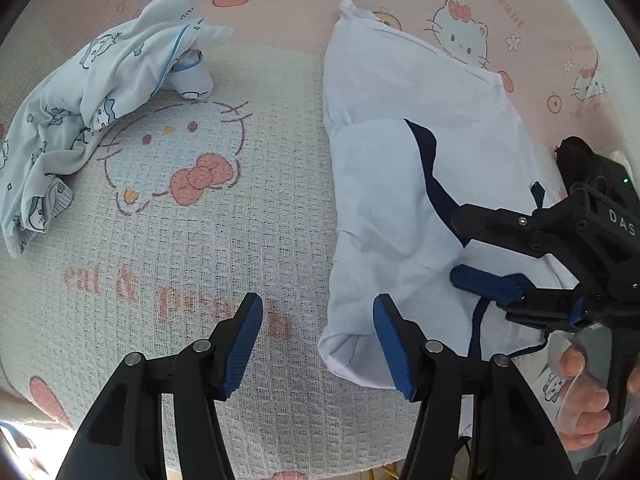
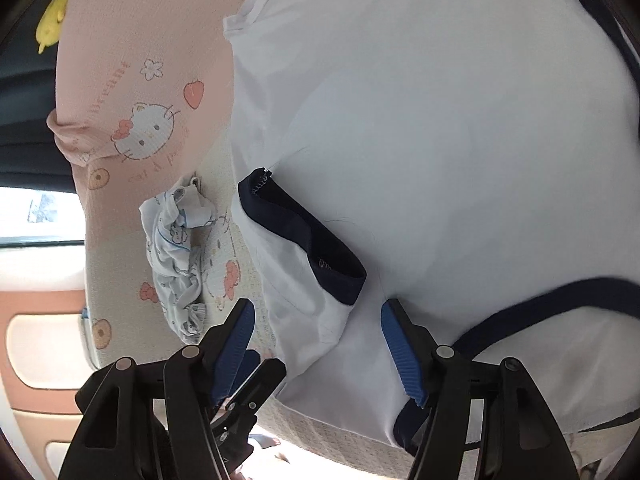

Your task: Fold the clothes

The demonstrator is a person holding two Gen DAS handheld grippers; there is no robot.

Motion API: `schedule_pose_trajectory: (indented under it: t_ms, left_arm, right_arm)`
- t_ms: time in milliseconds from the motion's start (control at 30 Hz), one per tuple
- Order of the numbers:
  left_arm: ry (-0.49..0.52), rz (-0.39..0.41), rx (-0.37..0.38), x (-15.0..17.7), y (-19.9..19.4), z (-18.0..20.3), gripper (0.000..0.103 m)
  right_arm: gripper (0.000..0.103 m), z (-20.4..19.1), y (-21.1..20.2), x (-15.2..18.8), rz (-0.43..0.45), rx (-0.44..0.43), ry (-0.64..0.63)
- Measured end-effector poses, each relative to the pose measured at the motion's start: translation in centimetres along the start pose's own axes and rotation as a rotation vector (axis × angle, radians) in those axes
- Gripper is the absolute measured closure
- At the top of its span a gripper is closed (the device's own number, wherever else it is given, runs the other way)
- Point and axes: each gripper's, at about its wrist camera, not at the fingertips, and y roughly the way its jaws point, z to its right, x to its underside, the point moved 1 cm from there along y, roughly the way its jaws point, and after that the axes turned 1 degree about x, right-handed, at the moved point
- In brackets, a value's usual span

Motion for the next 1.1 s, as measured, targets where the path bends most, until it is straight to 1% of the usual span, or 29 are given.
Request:
schedule_pose_trajectory:
  t_ms: [67,133,267,333,400,433,467,500,533,567,667,900,1033,1100]
  left_arm:
    - [0.009,0.000,0.006,0.3,-0.2,0.1,0.048]
    - [0.018,-0.009,-0.004,0.5,-0.2,0.1,0.048]
    - [0.061,-0.011,-0.015,0.8,-0.5,0.6,0.048]
    - [0.086,-0.016,-0.014,0.9,-0.5,0.9,0.048]
    - [0.116,-0.025,-0.030,0.9,-0.3,1.3,0.048]
    - [0.133,-0.027,-0.042,1.0,-0.2,1.6,0.048]
    - [0.151,-0.026,-0.052,1.0,-0.1,1.8,0.048]
    - [0.167,-0.026,-0.059,1.1,0.0,1.9,0.048]
    - [0.176,-0.034,-0.073,1.1,0.2,2.0,0.048]
    - [0.185,-0.041,-0.086,1.1,0.4,2.1,0.048]
    - [0.203,-0.046,-0.114,1.3,0.4,2.3,0.048]
    - [0.282,-0.001,-0.157,1.0,-0.6,3.1,0.048]
    - [0.348,0.039,-0.194,0.8,-0.8,3.7,0.048]
    - [0.358,0.054,-0.202,0.6,-0.8,3.9,0.049]
  right_arm:
    - [0.038,0.8,0.5,0.3,-0.017,-0.057,0.055]
    - [0.038,1.1,0.9,0.4,-0.019,-0.091,0.083]
    - [0.038,0.6,0.9,0.2,-0.019,-0.086,0.064]
    - [0.038,0.5,1.0,-0.1,-0.002,-0.107,0.056]
    - [0.038,0.4,1.4,-0.6,0.011,-0.135,0.038]
    - [0.042,0.3,1.6,-0.9,0.004,-0.132,0.023]
    - [0.047,0.1,1.7,-1.1,-0.002,-0.095,0.002]
    - [0.065,-0.1,1.8,-1.2,-0.006,-0.043,-0.020]
    - [0.089,-0.3,1.9,-1.4,-0.010,0.009,-0.043]
    - [0.096,-0.4,1.9,-1.4,-0.010,0.032,-0.053]
    - [0.096,-0.6,1.7,-1.4,-0.007,0.054,-0.064]
    - [0.096,-2.2,0.6,-1.3,0.020,0.092,-0.135]
    - [0.097,-2.7,-0.2,-1.6,0.041,0.078,-0.158]
    - [0.097,-2.7,-0.5,-1.8,0.044,0.066,-0.157]
